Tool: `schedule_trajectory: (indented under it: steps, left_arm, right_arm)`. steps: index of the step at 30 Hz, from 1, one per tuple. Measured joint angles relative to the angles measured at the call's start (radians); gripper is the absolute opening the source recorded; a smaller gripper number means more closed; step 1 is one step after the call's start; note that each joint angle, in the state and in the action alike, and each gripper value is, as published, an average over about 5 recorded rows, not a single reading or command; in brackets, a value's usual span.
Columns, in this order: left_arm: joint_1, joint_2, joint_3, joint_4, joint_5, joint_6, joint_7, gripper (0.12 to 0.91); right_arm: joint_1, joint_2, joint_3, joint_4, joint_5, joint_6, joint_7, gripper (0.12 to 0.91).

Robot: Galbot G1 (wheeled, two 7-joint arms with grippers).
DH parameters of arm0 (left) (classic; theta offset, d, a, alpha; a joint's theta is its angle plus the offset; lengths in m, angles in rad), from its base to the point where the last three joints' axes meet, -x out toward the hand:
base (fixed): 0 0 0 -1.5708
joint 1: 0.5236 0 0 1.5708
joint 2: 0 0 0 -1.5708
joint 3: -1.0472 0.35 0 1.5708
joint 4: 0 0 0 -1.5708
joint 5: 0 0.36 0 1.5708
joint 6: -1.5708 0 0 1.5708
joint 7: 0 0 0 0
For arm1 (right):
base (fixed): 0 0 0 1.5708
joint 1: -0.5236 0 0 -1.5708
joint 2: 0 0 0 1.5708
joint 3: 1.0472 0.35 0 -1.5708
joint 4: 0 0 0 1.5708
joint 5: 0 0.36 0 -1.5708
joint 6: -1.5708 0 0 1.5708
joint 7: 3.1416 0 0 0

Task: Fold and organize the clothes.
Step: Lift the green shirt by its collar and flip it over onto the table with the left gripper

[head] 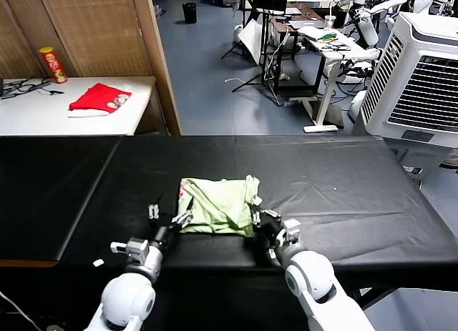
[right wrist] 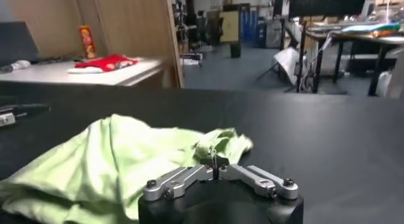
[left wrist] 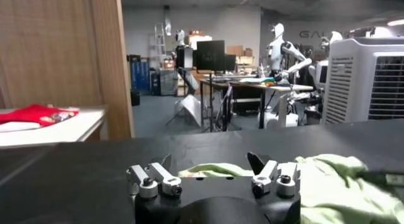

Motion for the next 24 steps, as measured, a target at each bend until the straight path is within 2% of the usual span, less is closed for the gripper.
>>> schedule_trajectory:
  steps: [4,8,13,16,18,24]
  left_arm:
    - [0.003,-0.001,-0.006,0.005,0.000,-0.003,0.001,0.798]
    - [0.002,-0.004,-0.007,0.016,0.005,-0.008,0.001,0.798]
    - [0.008,-0.008,-0.011,0.026,0.010,-0.011,0.001,0.798]
    - [0.015,-0.007,-0.017,0.031,0.013,-0.014,0.001,0.798]
    - [0.018,-0.007,-0.019,0.035,0.015,-0.016,0.001,0.798]
    - [0.023,-0.011,-0.020,0.037,0.020,-0.016,0.000,0.798]
  right_arm:
    - [-0.007,-0.017,0.031,0.039,0.056,-0.014,0.007,0.674]
    - [0.016,-0.012,0.045,0.044,0.131,-0.033,0.036,0.784]
    - [0.077,0.011,0.043,0.011,0.221,-0.073,0.098,0.798]
    - [0.128,0.021,0.031,-0.023,0.230,-0.093,0.116,0.798]
    - [0.164,0.022,0.020,-0.047,0.217,-0.105,0.107,0.798]
    - [0.258,0.012,-0.028,-0.109,0.181,-0.151,0.042,0.798]
